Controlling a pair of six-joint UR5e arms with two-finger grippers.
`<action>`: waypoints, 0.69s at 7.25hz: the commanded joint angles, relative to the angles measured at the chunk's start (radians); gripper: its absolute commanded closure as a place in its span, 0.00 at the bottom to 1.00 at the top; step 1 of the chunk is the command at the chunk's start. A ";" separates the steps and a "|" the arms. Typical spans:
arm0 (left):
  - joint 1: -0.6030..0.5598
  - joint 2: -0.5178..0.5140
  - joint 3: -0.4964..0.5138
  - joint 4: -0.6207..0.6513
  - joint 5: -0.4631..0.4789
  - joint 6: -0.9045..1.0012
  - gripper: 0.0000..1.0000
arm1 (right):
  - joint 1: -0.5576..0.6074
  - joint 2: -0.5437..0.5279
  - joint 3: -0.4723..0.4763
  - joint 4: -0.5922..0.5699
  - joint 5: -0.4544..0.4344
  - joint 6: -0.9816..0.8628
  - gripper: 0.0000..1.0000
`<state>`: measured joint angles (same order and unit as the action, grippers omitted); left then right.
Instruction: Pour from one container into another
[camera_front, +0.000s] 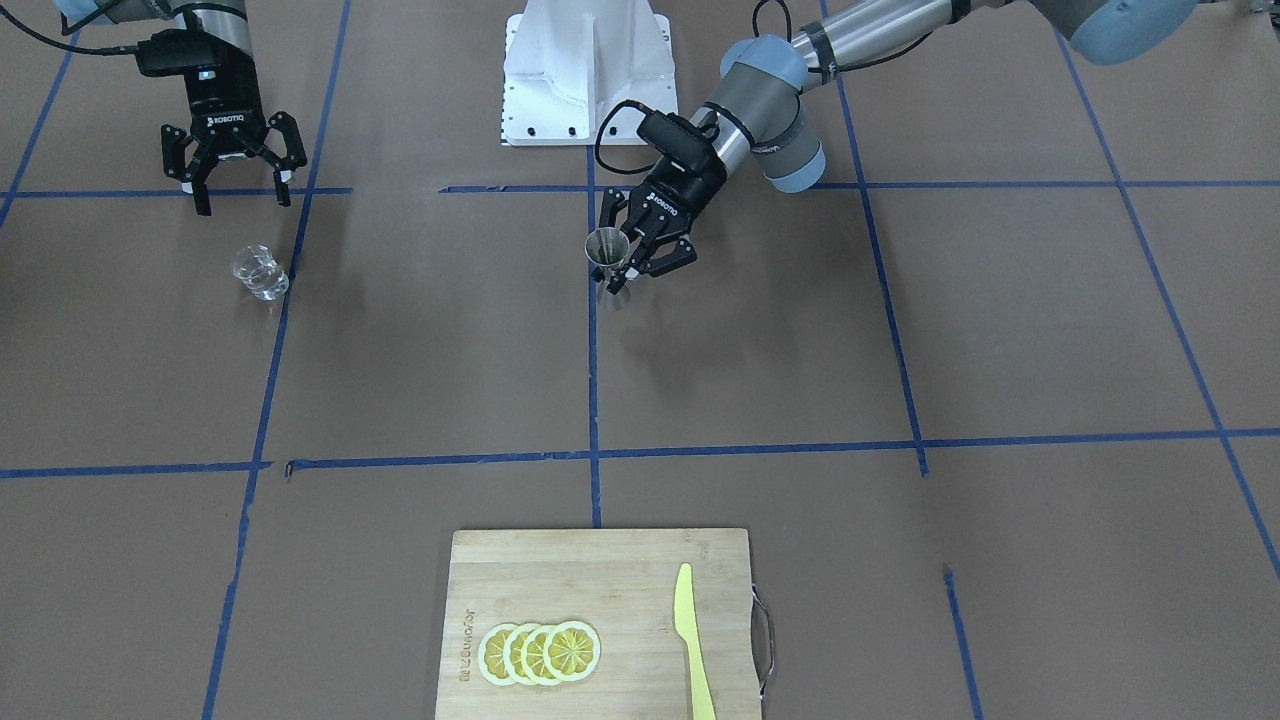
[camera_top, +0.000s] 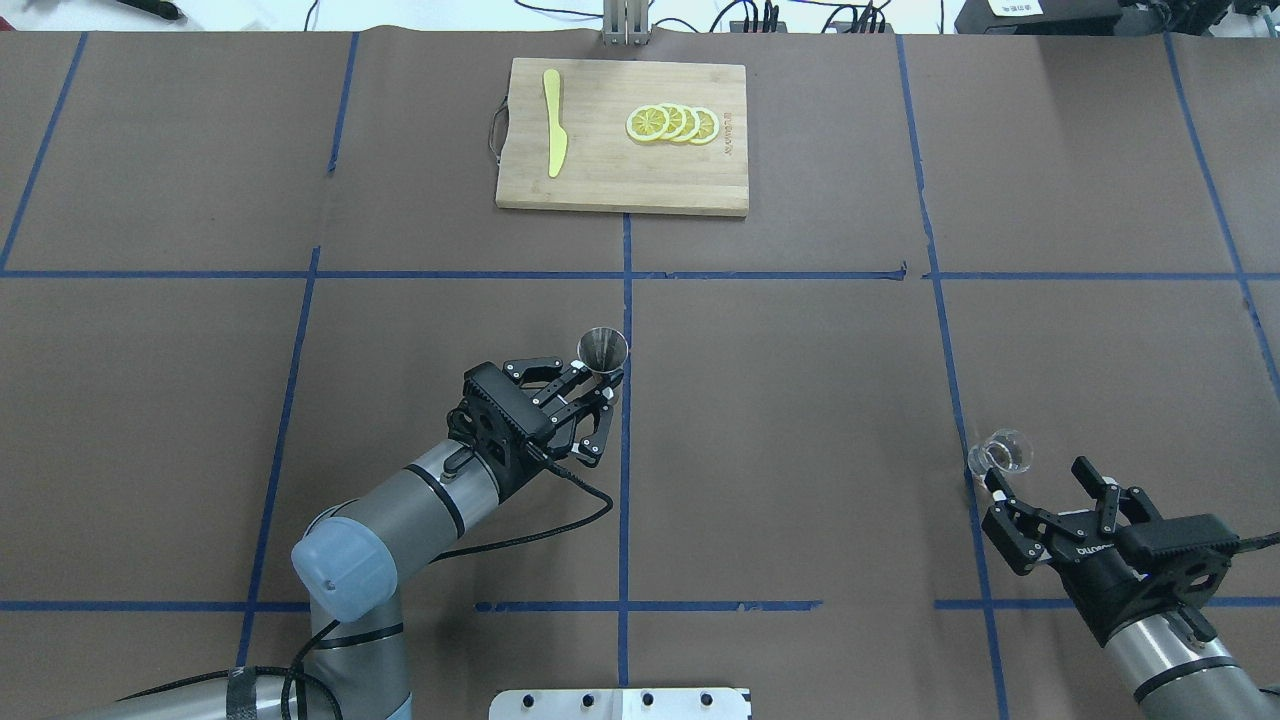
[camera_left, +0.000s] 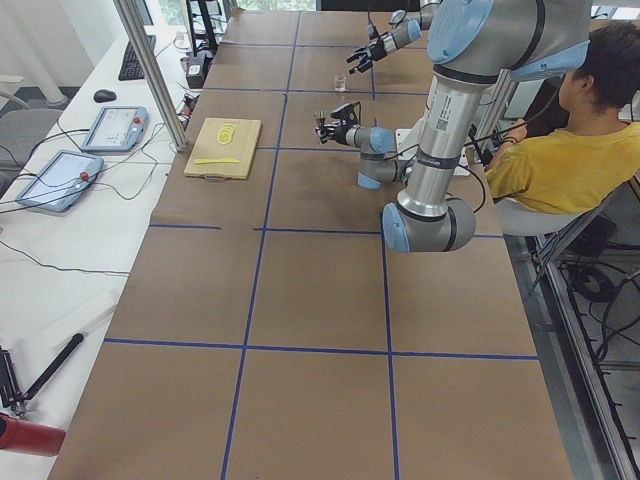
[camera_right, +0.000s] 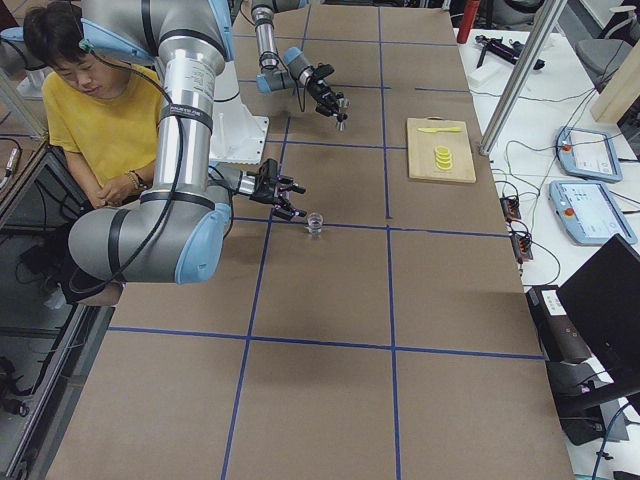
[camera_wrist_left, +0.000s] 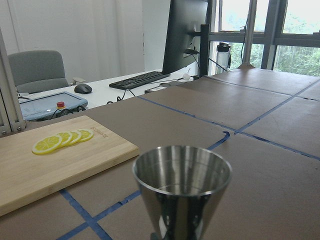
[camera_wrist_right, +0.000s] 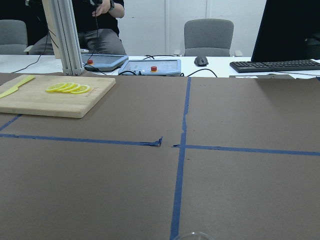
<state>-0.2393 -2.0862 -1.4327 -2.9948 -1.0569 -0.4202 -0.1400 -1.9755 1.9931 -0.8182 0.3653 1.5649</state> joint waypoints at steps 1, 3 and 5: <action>0.000 0.000 0.000 0.000 0.000 0.000 1.00 | -0.009 0.041 -0.080 -0.006 -0.058 0.020 0.02; 0.000 -0.002 0.000 0.000 0.000 0.000 1.00 | -0.007 0.107 -0.149 -0.004 -0.060 0.020 0.05; 0.000 -0.002 0.000 0.000 0.002 0.000 1.00 | -0.006 0.115 -0.154 -0.004 -0.055 0.018 0.08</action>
<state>-0.2393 -2.0875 -1.4327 -2.9943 -1.0559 -0.4203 -0.1470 -1.8686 1.8487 -0.8218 0.3075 1.5835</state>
